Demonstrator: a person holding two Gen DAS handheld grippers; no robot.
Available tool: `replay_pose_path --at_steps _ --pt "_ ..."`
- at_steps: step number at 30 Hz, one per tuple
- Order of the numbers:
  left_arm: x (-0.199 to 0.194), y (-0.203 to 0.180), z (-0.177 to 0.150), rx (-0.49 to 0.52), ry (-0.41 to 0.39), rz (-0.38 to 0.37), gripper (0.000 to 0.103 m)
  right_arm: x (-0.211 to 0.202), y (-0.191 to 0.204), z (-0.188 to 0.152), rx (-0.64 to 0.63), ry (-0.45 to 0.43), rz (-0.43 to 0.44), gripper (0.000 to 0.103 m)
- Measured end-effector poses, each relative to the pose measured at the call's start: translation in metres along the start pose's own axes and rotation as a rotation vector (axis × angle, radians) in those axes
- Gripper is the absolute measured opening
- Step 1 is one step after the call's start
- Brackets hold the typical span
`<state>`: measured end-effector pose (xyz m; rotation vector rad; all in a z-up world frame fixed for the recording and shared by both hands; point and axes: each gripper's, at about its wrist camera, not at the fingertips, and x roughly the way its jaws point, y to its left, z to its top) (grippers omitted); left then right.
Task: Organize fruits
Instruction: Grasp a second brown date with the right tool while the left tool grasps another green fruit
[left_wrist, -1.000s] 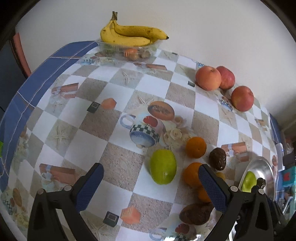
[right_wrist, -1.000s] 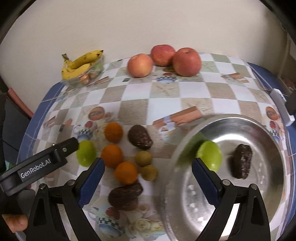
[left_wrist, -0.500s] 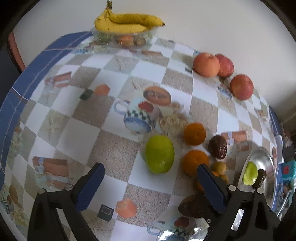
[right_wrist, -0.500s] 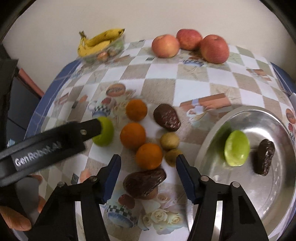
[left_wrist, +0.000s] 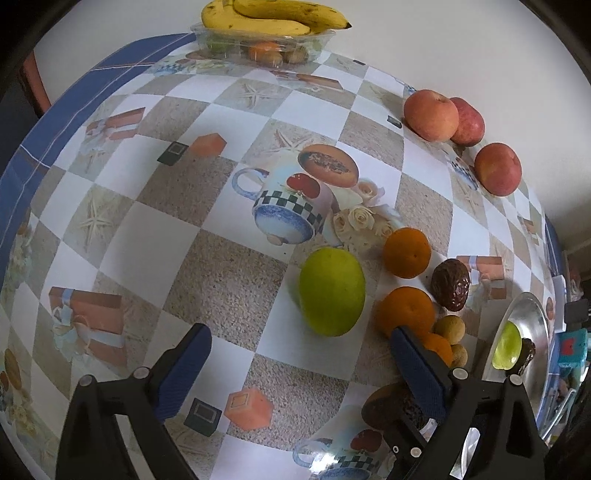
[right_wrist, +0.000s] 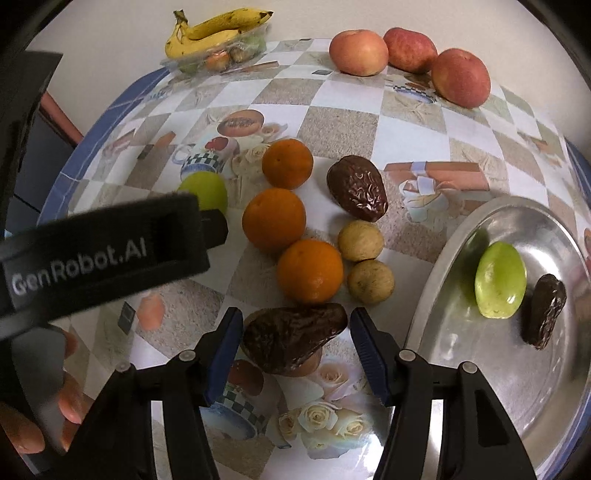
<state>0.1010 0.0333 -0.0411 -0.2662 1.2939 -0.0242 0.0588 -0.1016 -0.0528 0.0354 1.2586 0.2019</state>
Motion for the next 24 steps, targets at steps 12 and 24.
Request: replay_pose_path --at_steps 12,24 --pt "-0.004 0.009 0.014 -0.06 -0.042 -0.063 0.079 -0.027 -0.006 0.002 0.025 -0.059 0.023 0.057" --pt "0.016 0.005 0.022 -0.083 -0.027 -0.14 0.047 -0.044 -0.033 0.004 0.135 -0.112 0.02 0.057"
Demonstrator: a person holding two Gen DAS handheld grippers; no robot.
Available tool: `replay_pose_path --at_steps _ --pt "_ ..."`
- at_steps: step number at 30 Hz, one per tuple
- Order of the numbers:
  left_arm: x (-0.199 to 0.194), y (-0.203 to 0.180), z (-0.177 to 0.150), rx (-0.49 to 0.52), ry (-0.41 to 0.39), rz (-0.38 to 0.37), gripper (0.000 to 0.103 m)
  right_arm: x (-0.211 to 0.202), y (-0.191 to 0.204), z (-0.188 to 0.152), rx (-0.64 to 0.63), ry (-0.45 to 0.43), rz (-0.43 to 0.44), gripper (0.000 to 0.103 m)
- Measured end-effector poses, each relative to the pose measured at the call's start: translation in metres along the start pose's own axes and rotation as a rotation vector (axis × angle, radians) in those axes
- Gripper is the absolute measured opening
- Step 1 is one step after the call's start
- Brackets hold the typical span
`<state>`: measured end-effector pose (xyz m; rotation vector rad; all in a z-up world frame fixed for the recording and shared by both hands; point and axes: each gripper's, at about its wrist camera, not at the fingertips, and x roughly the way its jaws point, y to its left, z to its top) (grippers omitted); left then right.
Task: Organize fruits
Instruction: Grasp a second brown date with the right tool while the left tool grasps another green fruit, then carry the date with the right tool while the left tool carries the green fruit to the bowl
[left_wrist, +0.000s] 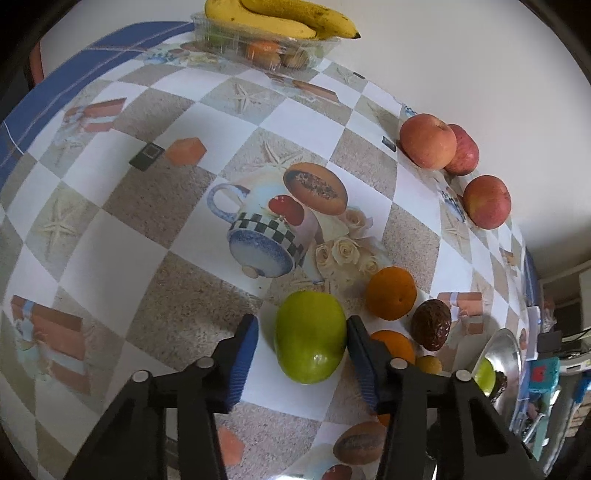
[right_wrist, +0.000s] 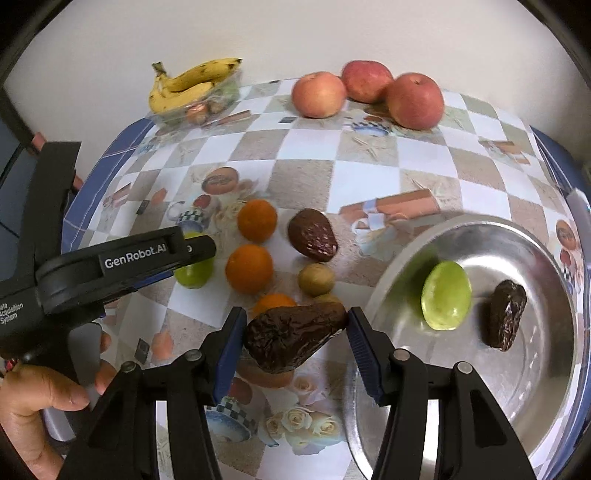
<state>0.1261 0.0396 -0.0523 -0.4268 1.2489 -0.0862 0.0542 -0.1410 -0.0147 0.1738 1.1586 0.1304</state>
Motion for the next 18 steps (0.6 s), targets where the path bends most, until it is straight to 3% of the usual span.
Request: replay_pose_path --at_steps 2,7,14,18 --pt "-0.001 -0.002 0.0 0.008 0.002 -0.013 0.042 0.001 -0.002 0.001 0.012 -0.001 -0.002 0.057" --pt "-0.006 -0.004 -0.002 0.018 0.004 -0.012 0.042 -0.001 -0.008 0.002 0.047 -0.017 -0.007 0.057" --pt "-0.032 -0.019 0.0 0.05 -0.059 -0.05 0.042 -0.016 -0.041 0.004 0.175 -0.06 -0.02 0.057" --pt "-0.045 -0.039 -0.003 0.103 -0.084 -0.079 0.042 -0.029 -0.065 0.002 0.238 -0.09 -0.089 0.057"
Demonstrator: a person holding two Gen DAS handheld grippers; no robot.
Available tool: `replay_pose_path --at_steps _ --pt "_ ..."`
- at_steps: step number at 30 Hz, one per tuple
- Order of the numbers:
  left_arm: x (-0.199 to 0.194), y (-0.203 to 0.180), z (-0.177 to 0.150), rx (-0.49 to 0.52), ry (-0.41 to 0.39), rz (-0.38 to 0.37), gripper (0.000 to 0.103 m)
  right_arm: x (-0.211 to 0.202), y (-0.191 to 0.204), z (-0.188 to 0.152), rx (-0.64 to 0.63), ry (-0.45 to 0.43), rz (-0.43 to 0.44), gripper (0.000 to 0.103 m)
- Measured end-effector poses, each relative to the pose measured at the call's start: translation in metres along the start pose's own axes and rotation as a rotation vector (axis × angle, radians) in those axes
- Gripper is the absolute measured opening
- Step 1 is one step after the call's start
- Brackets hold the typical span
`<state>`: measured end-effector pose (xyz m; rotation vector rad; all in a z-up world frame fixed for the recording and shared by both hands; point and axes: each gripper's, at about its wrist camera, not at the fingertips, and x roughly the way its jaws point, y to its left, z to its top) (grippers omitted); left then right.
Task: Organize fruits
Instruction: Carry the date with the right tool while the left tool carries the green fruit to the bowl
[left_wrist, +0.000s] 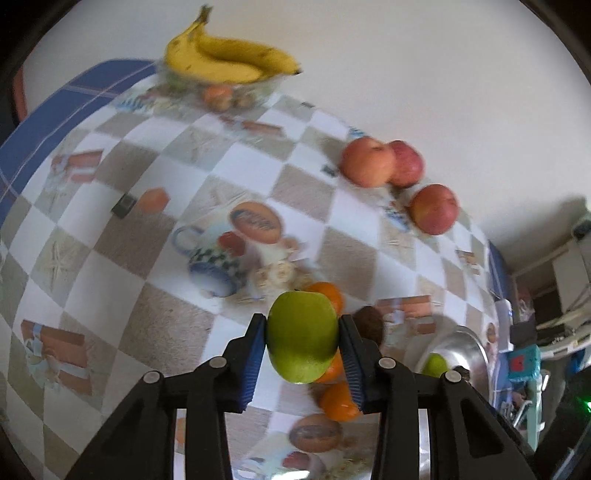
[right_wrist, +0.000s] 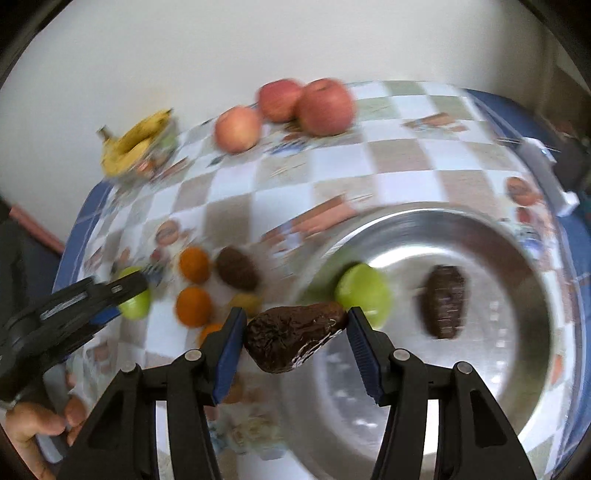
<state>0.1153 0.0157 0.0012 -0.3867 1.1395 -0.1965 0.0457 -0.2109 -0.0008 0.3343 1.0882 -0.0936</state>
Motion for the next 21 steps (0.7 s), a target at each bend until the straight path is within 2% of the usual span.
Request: replay_pose_path --at_steps 4,12,15,21 --pt "-0.006 -0.025 -0.005 0.06 -0.003 -0.038 0.042 -0.009 -0.023 0.004 0.043 -0.021 -0.089 0.057" --pt "0.004 -0.078 -0.031 0.197 0.06 -0.089 0.042 -0.033 -0.068 0.01 0.145 -0.083 -0.179 0.058" --pt "0.01 -0.096 -0.043 0.249 0.093 -0.109 0.042 -0.035 -0.08 0.009 0.165 -0.08 -0.211 0.058" --pt "0.025 -0.132 -0.072 0.39 0.133 -0.082 0.042 -0.024 -0.093 0.004 0.193 -0.036 -0.204 0.058"
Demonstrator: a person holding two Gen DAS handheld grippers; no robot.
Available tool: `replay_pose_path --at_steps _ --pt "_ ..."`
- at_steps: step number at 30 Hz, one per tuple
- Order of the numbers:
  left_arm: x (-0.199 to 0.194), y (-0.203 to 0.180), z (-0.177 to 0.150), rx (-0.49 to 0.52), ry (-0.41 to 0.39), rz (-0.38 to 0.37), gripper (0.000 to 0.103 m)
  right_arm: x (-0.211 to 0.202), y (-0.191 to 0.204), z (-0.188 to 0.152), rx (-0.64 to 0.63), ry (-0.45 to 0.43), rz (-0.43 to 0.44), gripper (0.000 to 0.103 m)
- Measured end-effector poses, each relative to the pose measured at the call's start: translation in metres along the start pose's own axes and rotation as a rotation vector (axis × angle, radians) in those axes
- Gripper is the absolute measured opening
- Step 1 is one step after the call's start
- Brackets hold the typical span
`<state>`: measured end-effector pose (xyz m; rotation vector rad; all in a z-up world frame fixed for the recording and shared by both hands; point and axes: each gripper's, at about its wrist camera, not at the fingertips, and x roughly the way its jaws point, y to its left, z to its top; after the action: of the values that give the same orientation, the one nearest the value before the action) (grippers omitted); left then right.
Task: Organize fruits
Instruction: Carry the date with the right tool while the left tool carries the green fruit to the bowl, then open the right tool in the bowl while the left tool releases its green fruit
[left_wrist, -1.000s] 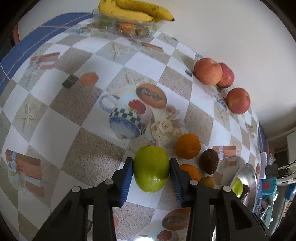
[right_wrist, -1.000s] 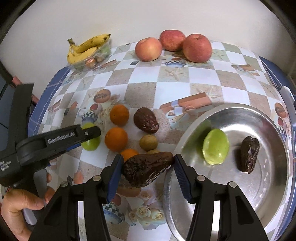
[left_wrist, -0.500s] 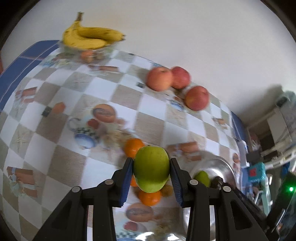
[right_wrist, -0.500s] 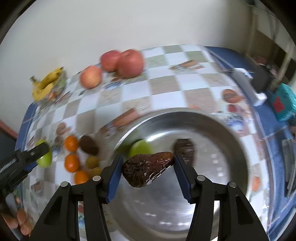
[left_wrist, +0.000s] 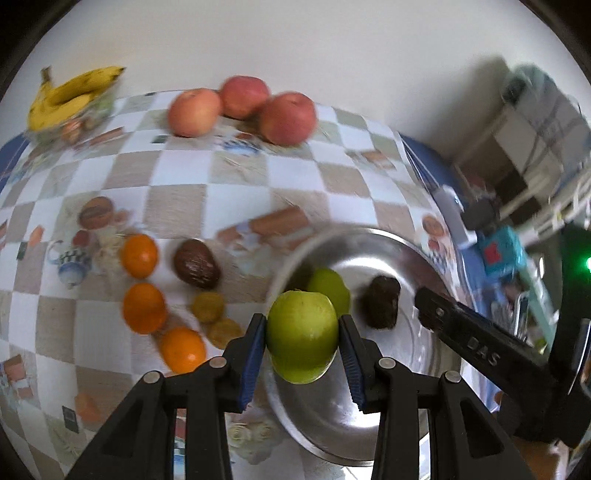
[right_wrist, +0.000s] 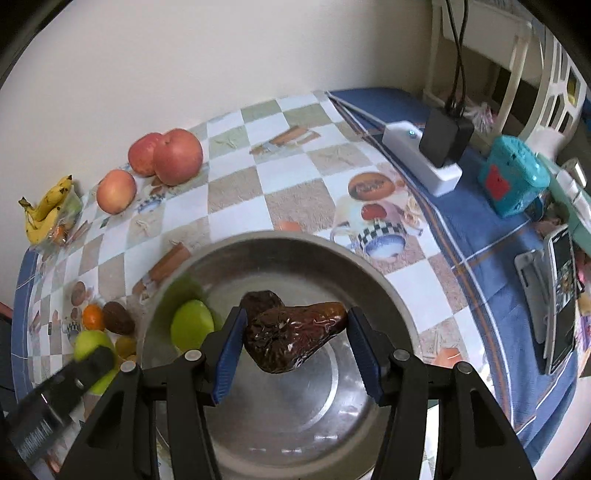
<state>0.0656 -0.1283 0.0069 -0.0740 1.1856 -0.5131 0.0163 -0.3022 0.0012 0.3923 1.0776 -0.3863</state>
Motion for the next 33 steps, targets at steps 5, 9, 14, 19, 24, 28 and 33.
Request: replay_pose_path --at_steps 5,9,14,19,24,28,33 --pt "0.019 -0.015 -0.01 0.053 0.052 0.025 0.042 0.015 -0.004 -0.006 0.008 0.048 -0.003 0.058" --pt "0.031 -0.02 -0.016 0.079 0.078 0.047 0.042 0.022 -0.005 -0.008 0.015 0.072 0.009 0.058" --pt "0.044 -0.025 -0.022 0.097 0.105 0.06 0.042 0.029 -0.004 -0.009 0.011 0.095 0.012 0.058" --pt "0.051 -0.024 -0.025 0.084 0.115 0.059 0.042 0.031 -0.003 -0.011 0.007 0.098 0.008 0.058" --pt "0.051 -0.023 -0.026 0.074 0.114 0.052 0.042 0.032 -0.003 -0.011 0.005 0.096 0.006 0.058" --pt "0.05 -0.022 -0.026 0.067 0.114 0.053 0.042 0.031 -0.003 -0.011 0.004 0.1 0.004 0.058" --pt "0.051 -0.023 -0.024 0.067 0.123 0.05 0.043 0.032 0.0 -0.009 -0.005 0.102 -0.003 0.058"
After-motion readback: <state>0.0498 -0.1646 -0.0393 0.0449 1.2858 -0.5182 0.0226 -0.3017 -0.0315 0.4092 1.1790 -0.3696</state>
